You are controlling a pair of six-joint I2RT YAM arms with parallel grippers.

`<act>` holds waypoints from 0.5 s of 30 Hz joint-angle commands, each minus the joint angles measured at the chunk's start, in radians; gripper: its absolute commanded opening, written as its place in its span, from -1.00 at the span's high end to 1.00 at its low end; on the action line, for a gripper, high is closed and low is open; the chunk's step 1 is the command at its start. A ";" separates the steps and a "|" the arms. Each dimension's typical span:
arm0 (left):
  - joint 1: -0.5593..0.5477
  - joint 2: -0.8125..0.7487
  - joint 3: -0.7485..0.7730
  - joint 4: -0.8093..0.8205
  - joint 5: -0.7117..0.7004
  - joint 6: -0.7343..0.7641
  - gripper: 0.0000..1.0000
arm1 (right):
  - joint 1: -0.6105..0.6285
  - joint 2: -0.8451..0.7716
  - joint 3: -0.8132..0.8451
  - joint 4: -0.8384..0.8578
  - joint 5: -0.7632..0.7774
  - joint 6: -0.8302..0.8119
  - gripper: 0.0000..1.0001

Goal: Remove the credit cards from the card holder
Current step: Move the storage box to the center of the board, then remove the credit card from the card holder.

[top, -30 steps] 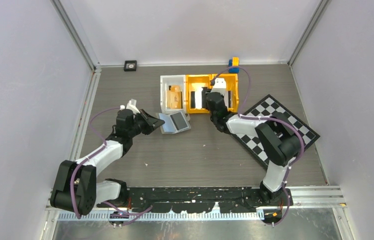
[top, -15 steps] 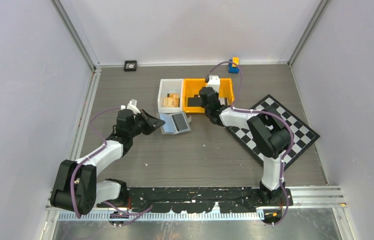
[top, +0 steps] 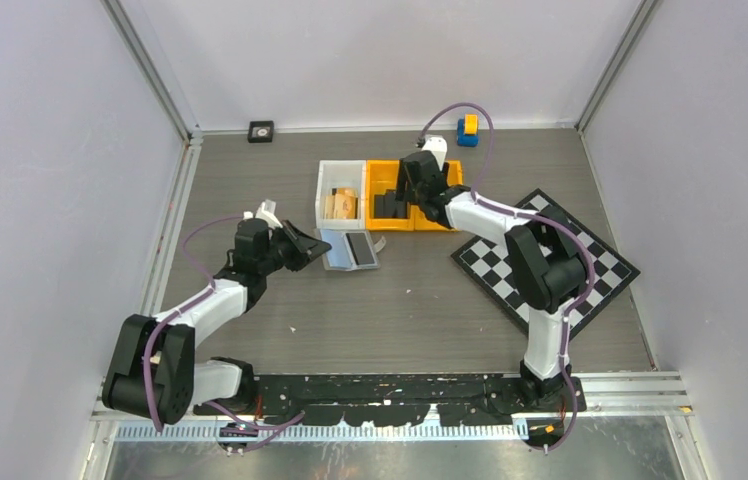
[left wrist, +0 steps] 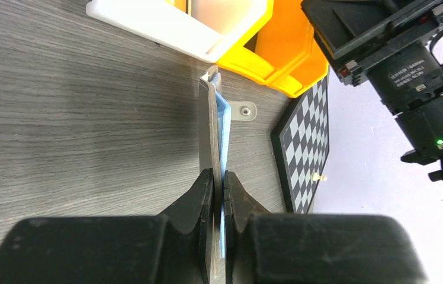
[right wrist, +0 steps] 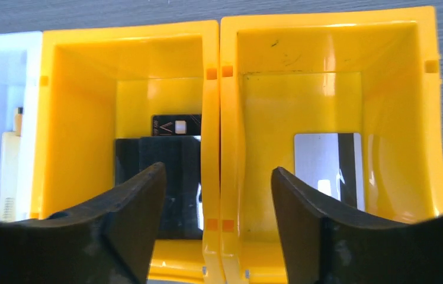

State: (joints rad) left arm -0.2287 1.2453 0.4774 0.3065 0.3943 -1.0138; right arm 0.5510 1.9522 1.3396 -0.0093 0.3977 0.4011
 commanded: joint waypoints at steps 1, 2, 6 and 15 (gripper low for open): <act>0.000 0.000 0.019 0.080 0.027 -0.004 1.00 | -0.003 -0.117 0.035 -0.024 -0.046 0.053 -0.54; 0.000 0.000 0.020 0.080 0.029 -0.005 1.00 | -0.005 -0.126 0.050 -0.051 -0.049 0.054 -0.61; 0.000 0.001 0.019 0.082 0.030 -0.006 1.00 | -0.005 -0.193 0.099 -0.182 -0.054 0.074 -0.65; -0.003 0.025 0.016 0.118 0.068 -0.032 1.00 | -0.003 -0.453 -0.124 -0.256 -0.141 0.246 -0.71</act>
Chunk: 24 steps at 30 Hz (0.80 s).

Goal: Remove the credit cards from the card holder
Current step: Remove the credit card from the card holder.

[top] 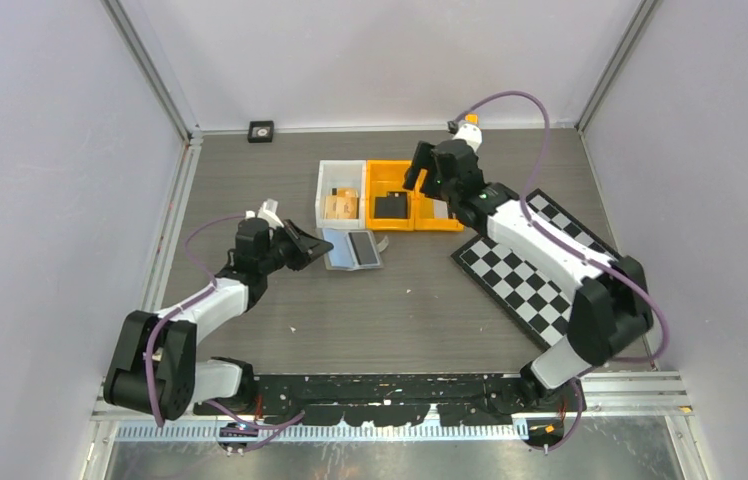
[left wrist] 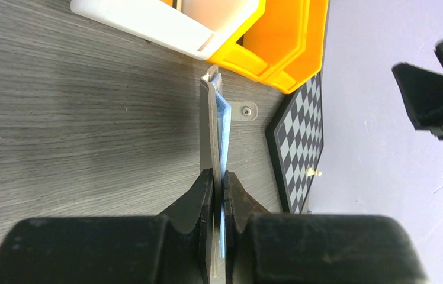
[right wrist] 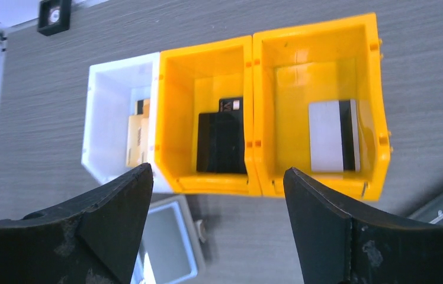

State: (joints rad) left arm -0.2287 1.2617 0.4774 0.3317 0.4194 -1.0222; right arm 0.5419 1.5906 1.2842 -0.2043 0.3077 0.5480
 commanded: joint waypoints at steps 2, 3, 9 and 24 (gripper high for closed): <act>-0.007 0.023 0.020 0.113 0.064 -0.033 1.00 | 0.006 -0.128 -0.111 -0.083 -0.070 0.124 -0.73; -0.009 0.033 0.023 0.119 0.075 -0.035 1.00 | 0.006 -0.146 -0.136 -0.086 -0.075 0.133 -0.73; -0.076 0.037 0.043 0.105 0.022 0.016 1.00 | 0.071 -0.261 -0.323 0.057 0.075 0.163 -0.75; -0.184 -0.121 0.010 0.152 -0.120 -0.015 1.00 | 0.078 -0.438 -0.552 0.288 0.095 0.139 -0.86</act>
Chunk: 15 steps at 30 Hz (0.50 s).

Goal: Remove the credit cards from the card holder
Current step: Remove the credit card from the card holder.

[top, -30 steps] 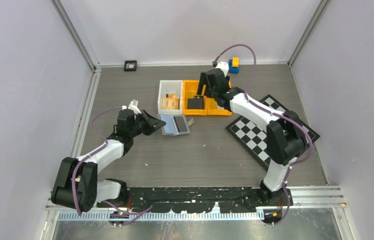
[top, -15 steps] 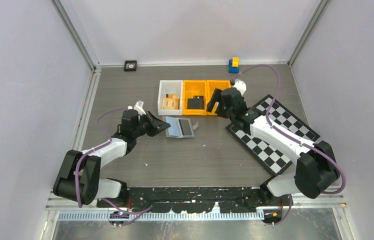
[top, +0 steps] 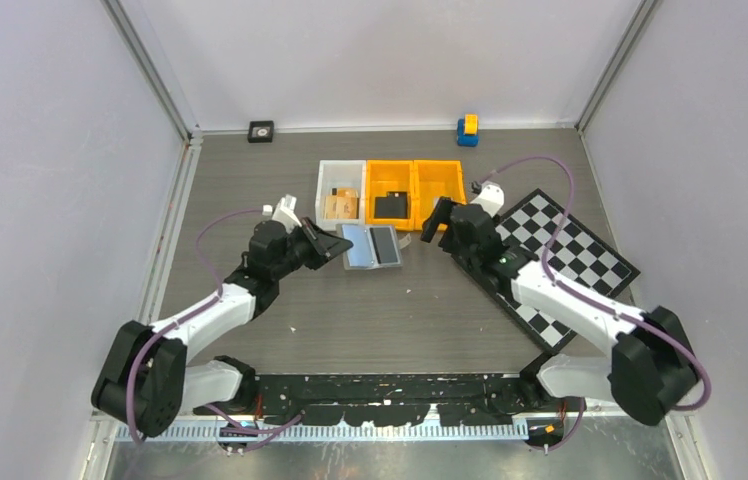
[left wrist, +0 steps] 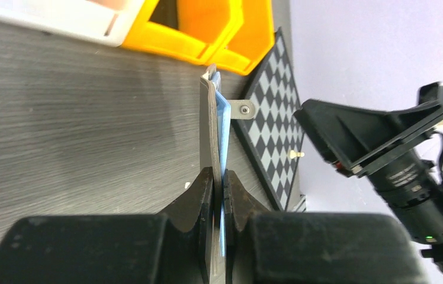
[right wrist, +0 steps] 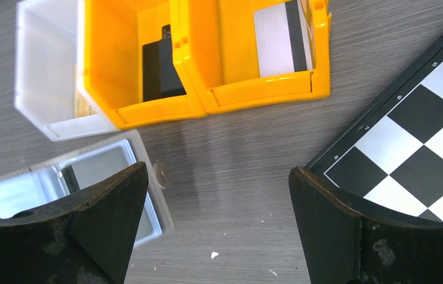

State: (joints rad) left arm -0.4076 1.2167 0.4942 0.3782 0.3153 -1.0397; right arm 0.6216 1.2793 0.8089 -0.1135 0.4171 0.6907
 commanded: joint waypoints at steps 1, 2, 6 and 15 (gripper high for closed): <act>-0.006 -0.089 -0.005 0.100 -0.009 0.014 1.00 | -0.001 -0.155 -0.090 0.210 -0.026 -0.014 -0.86; -0.008 -0.099 -0.004 0.085 -0.012 0.021 1.00 | -0.001 -0.182 -0.108 0.228 -0.043 -0.026 -0.86; -0.009 -0.123 -0.036 0.162 0.019 0.011 1.00 | -0.001 -0.256 -0.188 0.355 -0.137 -0.032 -0.96; -0.008 -0.114 -0.045 0.328 0.120 0.002 1.00 | -0.035 -0.151 -0.147 0.469 -0.509 0.008 -0.99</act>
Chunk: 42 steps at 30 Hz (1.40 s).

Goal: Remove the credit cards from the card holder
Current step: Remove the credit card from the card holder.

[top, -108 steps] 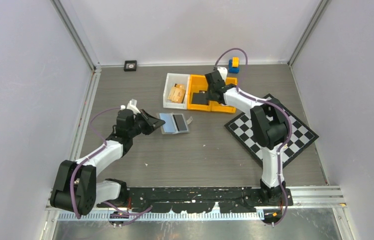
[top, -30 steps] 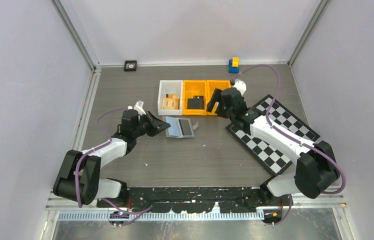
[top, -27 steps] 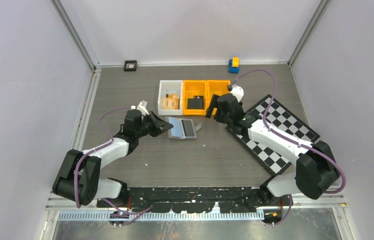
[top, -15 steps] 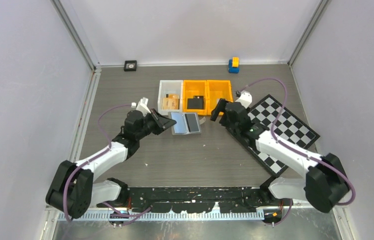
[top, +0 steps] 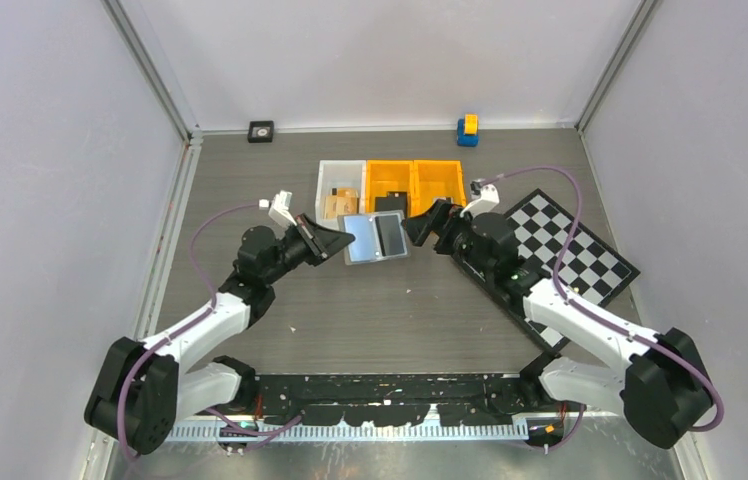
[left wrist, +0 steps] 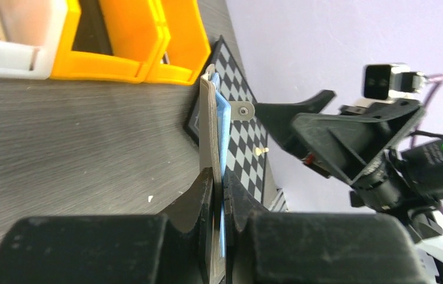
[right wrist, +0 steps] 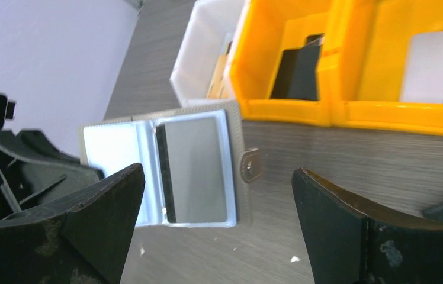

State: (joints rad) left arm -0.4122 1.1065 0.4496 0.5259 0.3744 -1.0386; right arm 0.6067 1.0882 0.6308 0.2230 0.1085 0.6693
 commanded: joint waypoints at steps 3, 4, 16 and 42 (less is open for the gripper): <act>0.003 0.029 0.003 0.226 0.099 -0.023 1.00 | -0.061 0.079 0.034 0.155 -0.266 0.075 -0.99; 0.009 0.037 0.003 0.244 0.110 -0.039 1.00 | -0.075 0.094 0.032 0.171 -0.289 0.093 -0.99; 0.088 0.225 -0.016 0.597 0.250 -0.271 1.00 | -0.141 0.269 0.001 0.510 -0.571 0.317 -0.41; 0.208 -0.093 -0.008 -0.342 -0.220 -0.074 -0.47 | -0.149 0.285 0.049 0.357 -0.514 0.259 0.90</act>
State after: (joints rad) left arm -0.2043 1.1976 0.4221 0.4278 0.3515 -1.2388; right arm 0.4606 1.3880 0.6304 0.5785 -0.4278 0.9607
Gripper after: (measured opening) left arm 0.720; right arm 0.178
